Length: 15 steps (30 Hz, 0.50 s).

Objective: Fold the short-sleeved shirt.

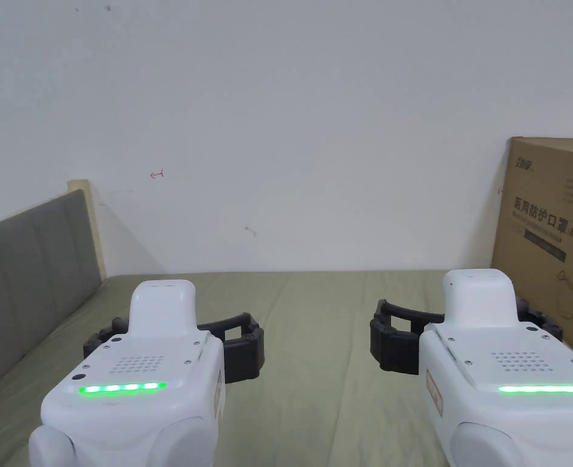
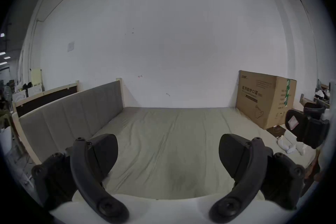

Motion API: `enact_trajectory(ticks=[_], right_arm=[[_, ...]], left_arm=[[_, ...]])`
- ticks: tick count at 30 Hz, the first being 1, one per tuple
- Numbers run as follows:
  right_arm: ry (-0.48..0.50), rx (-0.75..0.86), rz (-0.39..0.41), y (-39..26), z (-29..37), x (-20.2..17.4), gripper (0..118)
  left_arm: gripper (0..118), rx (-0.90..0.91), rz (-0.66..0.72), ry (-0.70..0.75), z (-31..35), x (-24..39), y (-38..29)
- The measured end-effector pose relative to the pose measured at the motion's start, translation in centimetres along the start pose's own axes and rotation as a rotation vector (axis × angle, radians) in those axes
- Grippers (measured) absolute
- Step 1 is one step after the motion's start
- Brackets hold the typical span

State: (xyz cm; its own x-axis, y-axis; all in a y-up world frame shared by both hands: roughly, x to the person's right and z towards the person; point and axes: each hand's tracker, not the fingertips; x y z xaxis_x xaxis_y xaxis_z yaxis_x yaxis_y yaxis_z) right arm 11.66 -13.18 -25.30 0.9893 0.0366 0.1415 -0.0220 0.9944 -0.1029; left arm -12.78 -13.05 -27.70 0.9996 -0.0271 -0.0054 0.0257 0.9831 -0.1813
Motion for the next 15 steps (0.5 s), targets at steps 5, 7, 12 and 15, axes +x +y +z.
enact_trajectory(ticks=[5, 7, 12, 15], right_arm=[[-0.004, -0.015, -0.014, -0.4, -0.4, 0.4, 114], [-0.005, -0.025, -0.008, -0.6, -0.6, 0.4, 114], [-0.012, -0.049, -0.004, -0.9, -1.1, 0.6, 114], [-0.006, -0.056, -0.019, -1.1, -1.1, 0.8, 114]], left_arm=[[113, -0.031, -0.036, 0.045, -0.7, 0.5, 0.0], [114, -0.036, 0.003, 0.0, -0.3, 0.3, 0.2], [115, -0.03, 0.071, -0.053, 0.4, 0.1, 1.3], [115, -0.017, 0.028, -0.047, 0.3, 0.3, 1.4]])
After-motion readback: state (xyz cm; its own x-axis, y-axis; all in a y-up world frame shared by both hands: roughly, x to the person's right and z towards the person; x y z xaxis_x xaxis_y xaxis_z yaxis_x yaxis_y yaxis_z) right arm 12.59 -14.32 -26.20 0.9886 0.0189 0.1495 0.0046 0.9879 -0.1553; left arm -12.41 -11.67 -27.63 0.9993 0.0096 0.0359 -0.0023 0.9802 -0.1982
